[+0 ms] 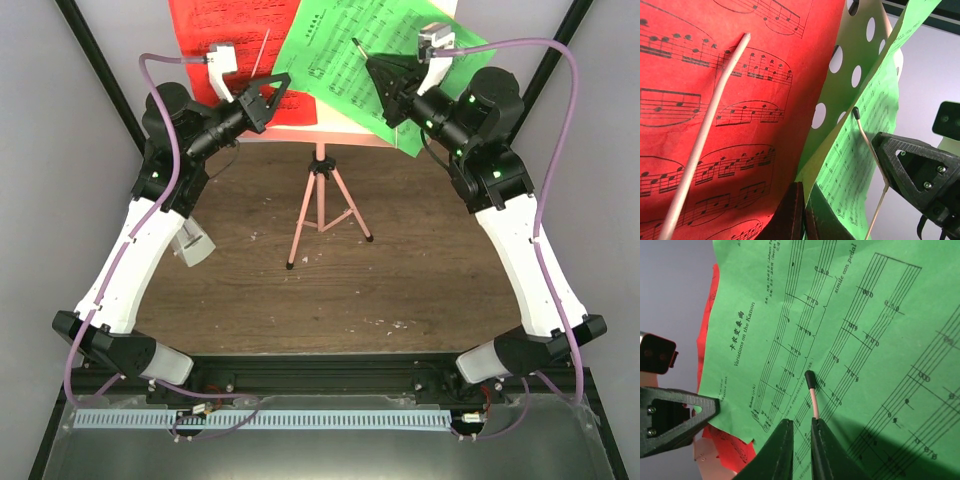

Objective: Pack up the instrument practice props

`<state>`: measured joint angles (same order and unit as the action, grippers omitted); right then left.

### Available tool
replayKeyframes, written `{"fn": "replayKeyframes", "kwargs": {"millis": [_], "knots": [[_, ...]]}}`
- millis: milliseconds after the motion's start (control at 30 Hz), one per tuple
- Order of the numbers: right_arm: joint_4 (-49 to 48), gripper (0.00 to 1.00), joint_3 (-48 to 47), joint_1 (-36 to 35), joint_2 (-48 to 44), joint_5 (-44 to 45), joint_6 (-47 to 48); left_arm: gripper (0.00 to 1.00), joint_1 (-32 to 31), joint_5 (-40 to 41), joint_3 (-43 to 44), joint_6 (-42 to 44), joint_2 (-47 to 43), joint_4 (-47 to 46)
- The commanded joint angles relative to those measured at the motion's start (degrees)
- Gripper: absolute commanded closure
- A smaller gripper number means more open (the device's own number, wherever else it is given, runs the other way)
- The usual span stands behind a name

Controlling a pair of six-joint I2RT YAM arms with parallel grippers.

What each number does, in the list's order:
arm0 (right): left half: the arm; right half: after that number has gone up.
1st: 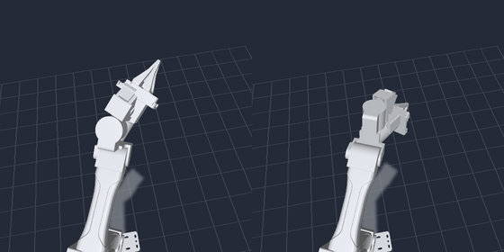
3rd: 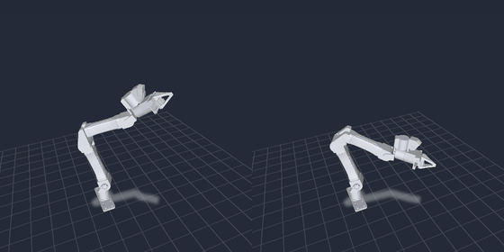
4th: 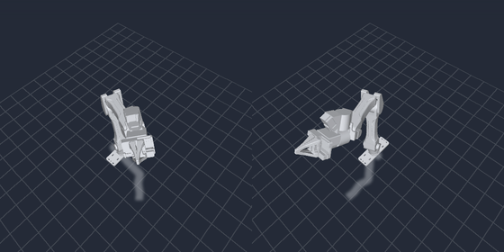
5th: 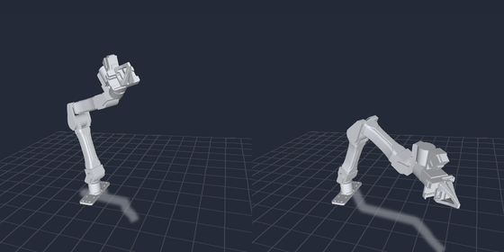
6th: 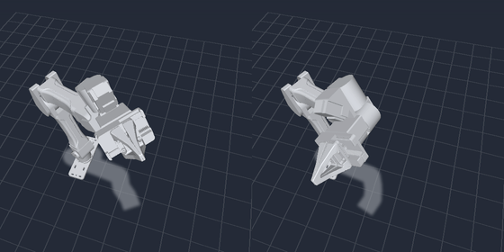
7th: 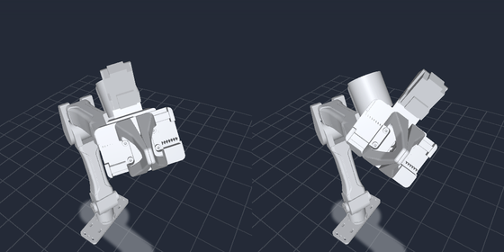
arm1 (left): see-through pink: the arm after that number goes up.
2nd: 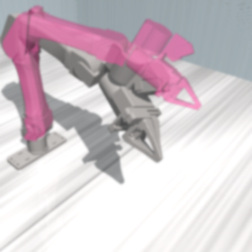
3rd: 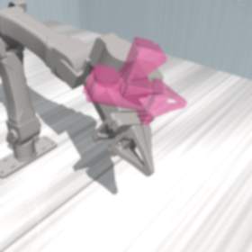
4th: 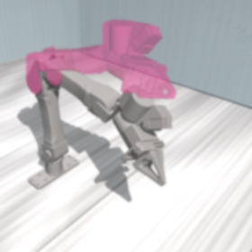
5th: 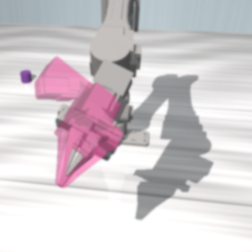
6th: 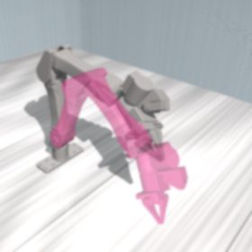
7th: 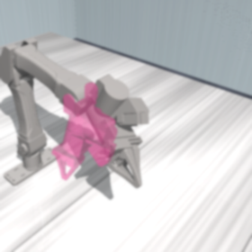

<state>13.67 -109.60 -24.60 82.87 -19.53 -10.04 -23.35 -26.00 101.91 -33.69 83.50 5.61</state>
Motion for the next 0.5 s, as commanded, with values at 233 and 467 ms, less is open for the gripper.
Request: {"fn": "replayKeyframes", "kwargs": {"millis": [233,467], "knots": [[4.26,0.79,-3.59,-0.54,2.39,-1.23,3.01,1.0,-0.12,-1.38,1.01,0.07,-0.51,-1.39],[4.81,0.77,-0.15,-0.54,0.02,2.28,5.64,1.0,-0.18,-1.47,1.22,0.25,-0.45,-1.32]]}}
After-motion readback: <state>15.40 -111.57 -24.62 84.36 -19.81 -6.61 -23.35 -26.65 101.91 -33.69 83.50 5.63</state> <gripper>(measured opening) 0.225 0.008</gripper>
